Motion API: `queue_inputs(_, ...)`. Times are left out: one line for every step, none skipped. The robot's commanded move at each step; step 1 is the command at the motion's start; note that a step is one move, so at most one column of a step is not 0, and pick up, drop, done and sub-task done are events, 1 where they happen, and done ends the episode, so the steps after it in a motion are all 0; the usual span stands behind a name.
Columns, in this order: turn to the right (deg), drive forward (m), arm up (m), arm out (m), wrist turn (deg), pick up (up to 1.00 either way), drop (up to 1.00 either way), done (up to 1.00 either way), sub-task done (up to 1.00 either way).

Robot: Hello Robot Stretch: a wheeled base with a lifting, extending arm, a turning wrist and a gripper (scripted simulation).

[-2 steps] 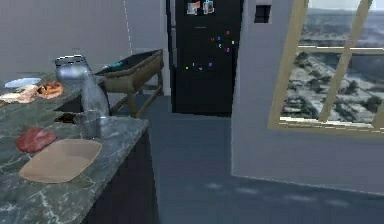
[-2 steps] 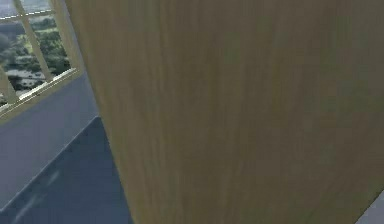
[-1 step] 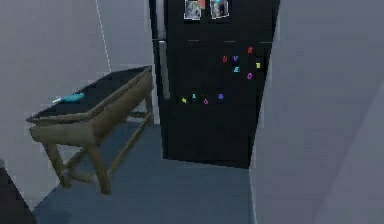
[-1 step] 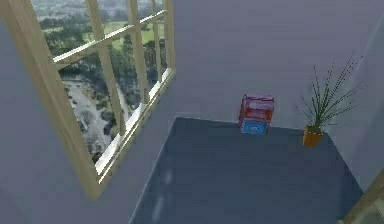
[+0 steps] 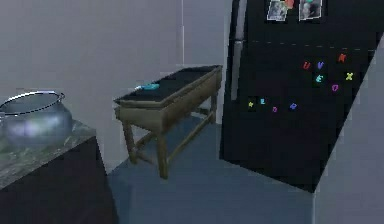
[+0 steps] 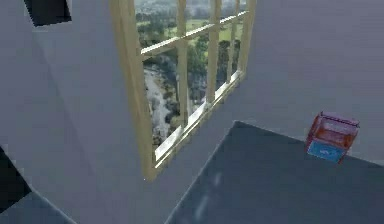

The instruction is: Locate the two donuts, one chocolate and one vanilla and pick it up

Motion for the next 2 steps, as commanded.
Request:
queue_inputs(0.0,0.10,0.00,0.00,0.0,0.00,0.00,0.00,0.00)
queue_inputs(-45.0,0.00,0.00,0.00,0.0,0.00,0.00,0.00,0.00)
